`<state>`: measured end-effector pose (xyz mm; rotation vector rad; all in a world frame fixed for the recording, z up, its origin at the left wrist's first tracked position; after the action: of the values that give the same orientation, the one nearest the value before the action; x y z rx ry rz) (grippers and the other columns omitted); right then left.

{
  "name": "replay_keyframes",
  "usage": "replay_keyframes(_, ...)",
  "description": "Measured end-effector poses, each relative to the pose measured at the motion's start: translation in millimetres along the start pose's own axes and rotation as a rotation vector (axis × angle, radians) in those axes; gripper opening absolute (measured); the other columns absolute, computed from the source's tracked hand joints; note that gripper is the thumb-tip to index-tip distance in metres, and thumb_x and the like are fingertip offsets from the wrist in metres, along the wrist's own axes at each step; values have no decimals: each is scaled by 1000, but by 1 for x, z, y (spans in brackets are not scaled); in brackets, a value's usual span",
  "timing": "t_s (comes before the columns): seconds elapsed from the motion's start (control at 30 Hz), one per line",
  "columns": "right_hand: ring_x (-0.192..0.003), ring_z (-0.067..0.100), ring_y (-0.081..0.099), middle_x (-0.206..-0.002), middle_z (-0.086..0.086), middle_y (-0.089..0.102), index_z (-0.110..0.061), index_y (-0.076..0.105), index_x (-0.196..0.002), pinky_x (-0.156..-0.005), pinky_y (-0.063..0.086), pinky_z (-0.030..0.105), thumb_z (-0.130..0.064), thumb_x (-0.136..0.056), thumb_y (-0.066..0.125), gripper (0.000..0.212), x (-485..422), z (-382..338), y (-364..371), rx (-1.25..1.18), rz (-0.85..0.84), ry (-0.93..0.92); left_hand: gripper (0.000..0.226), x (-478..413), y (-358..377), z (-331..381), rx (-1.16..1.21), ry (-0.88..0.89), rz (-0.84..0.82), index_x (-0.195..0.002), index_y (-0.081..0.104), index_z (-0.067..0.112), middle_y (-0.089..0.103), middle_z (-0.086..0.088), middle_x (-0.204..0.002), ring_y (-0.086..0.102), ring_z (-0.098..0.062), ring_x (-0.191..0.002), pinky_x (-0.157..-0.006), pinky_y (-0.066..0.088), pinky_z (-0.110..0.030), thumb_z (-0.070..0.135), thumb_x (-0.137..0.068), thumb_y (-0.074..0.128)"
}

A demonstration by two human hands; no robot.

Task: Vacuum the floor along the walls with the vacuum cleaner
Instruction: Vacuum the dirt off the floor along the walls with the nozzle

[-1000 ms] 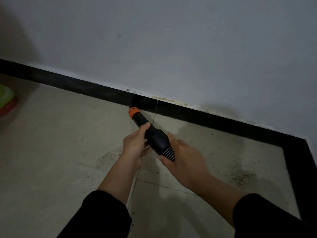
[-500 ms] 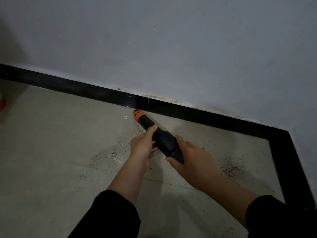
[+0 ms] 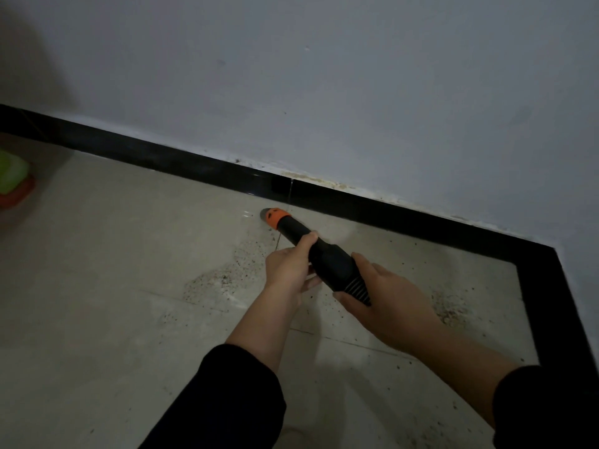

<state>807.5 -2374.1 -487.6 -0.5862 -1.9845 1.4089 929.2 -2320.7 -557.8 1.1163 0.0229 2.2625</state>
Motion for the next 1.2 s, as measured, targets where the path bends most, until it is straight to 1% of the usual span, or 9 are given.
replay_keyframes(0.23, -91, 8, 54, -117, -5, 56, -26, 21, -148, -78, 49, 22, -56, -94, 46, 67, -11, -15, 11, -47, -45, -50, 23, 0, -22, 9, 4, 11, 50, -93, 59, 11, 69, -10, -99, 68, -20, -86, -50, 56, -23, 28, -87, 73)
replay_keyframes(0.37, -88, 7, 51, -114, -6, 56, -27, 26, -145, -74, 42, 19, -53, -94, 49, 62, -11, -22, 13, -76, -43, -70, 23, 0, -31, 11, -21, 20, 68, -91, 58, 13, 69, -10, -100, 69, -21, -87, -51, 57, -24, 30, -86, 73)
replay_keyframes(0.5, -90, 7, 52, -117, -5, 56, -26, 22, -149, -77, 46, 20, -54, -94, 48, 67, -3, -23, 11, -71, -43, -71, 25, 5, -32, 8, -38, -3, 44, -97, 57, 12, 68, -11, -101, 68, -20, -86, -58, 60, -28, 30, -88, 71)
replay_keyframes(0.67, -99, 8, 53, -130, -4, 53, -25, 14, -153, -85, 48, 21, -55, -94, 46, 74, 10, -13, 4, -33, -34, -52, 34, 12, -20, -2, -39, -43, -2, -109, 56, 8, 68, -12, -104, 69, -21, -86, -64, 62, -32, 29, -88, 71)
replay_keyframes(0.77, -97, 8, 53, -132, -3, 51, -25, 11, -154, -84, 49, 22, -56, -95, 43, 74, 18, -6, 0, -10, -35, -26, 32, 14, -10, -7, -40, -55, -28, -107, 55, 9, 67, -11, -104, 68, -21, -86, -67, 62, -33, 28, -88, 71)
replay_keyframes(0.9, -107, 11, 54, -141, -1, 46, -22, 0, -154, -88, 48, 22, -56, -97, 38, 77, 28, 5, -1, 37, -53, 21, 27, 16, 2, -16, -64, -57, -59, -102, 57, 9, 68, -13, -106, 70, -23, -90, -73, 62, -36, 28, -89, 71)
replay_keyframes(0.97, -107, 11, 54, -141, 0, 45, -21, -1, -154, -87, 47, 21, -55, -97, 37, 77, 32, 8, -2, 52, -61, 33, 24, 18, 7, -20, -60, -55, -74, -98, 57, 9, 68, -12, -102, 69, -22, -88, -72, 62, -35, 28, -89, 71)
replay_keyframes(1.1, -109, 13, 55, -143, 1, 45, -20, 0, -154, -88, 47, 22, -54, -97, 38, 77, 38, 13, -3, 55, -55, 38, 28, 20, 10, -24, -75, -56, -82, -105, 54, 8, 66, -8, -92, 68, -19, -80, -69, 62, -33, 27, -90, 70)
replay_keyframes(1.2, -104, 12, 57, -138, 1, 49, -21, 2, -154, -87, 49, 24, -55, -97, 38, 77, 41, 15, -3, 71, -58, 25, 33, 24, 9, -26, -95, -57, -78, -110, 53, 7, 66, -9, -93, 68, -19, -81, -71, 62, -34, 27, -90, 69)
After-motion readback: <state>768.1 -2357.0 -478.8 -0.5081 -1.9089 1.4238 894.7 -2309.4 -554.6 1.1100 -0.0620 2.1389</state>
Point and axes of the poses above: each hand's wrist, its own x-axis away from the middle knuckle, its own y-axis out of the palm, z = x × y, the point moved 8 cm from there along -x, towards the middle knuckle
